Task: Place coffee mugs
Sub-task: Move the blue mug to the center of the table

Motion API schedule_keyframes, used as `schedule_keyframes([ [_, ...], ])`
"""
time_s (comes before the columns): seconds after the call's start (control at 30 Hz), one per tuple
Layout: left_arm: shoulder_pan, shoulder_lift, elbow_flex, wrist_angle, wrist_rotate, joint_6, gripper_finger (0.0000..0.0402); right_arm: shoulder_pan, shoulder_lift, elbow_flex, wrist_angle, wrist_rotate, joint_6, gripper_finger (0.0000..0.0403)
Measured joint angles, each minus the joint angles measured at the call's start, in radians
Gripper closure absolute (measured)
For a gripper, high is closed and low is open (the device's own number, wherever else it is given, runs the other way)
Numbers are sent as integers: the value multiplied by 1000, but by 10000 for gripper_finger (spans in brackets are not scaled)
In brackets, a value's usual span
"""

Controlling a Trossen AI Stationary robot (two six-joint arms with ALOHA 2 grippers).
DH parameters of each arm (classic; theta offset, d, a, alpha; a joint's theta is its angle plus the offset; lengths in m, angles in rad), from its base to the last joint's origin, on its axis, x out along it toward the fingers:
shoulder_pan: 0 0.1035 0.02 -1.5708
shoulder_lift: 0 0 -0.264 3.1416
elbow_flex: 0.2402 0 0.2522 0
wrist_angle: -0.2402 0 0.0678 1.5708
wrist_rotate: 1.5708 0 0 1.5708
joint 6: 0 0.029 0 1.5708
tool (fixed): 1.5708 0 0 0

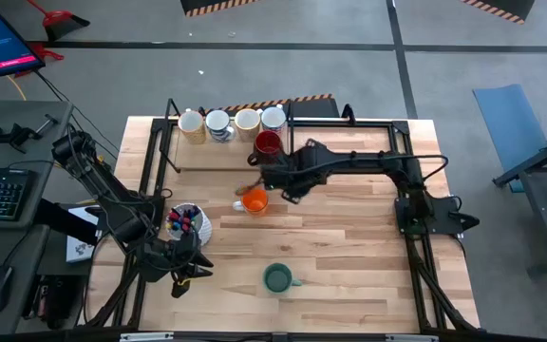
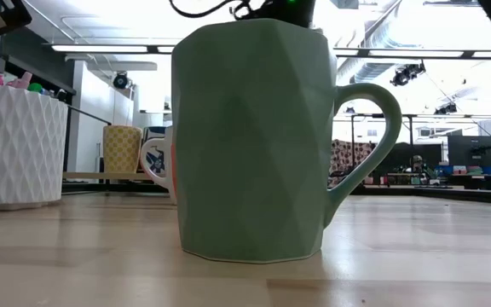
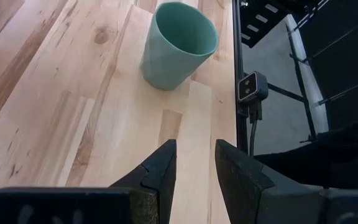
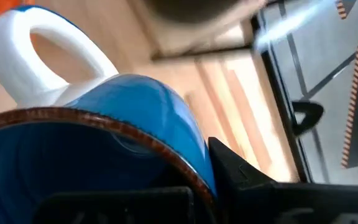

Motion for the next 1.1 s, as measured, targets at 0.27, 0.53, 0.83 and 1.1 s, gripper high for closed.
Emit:
schedule_keyframes([
  [0.27,0,0,0,-6,-40,9,300,25,-250,-392,232,-81,17,403],
  [0.53,1,0,0,-9,-75,9,300,-68,-373,-661,604,-324,-56,403],
  [0.83,35,0,0,-10,-75,-8,300,-135,-312,-668,656,-378,-143,403],
  [1.1,60,0,0,-14,-66,0,300,-137,-247,-670,665,-390,-164,403],
])
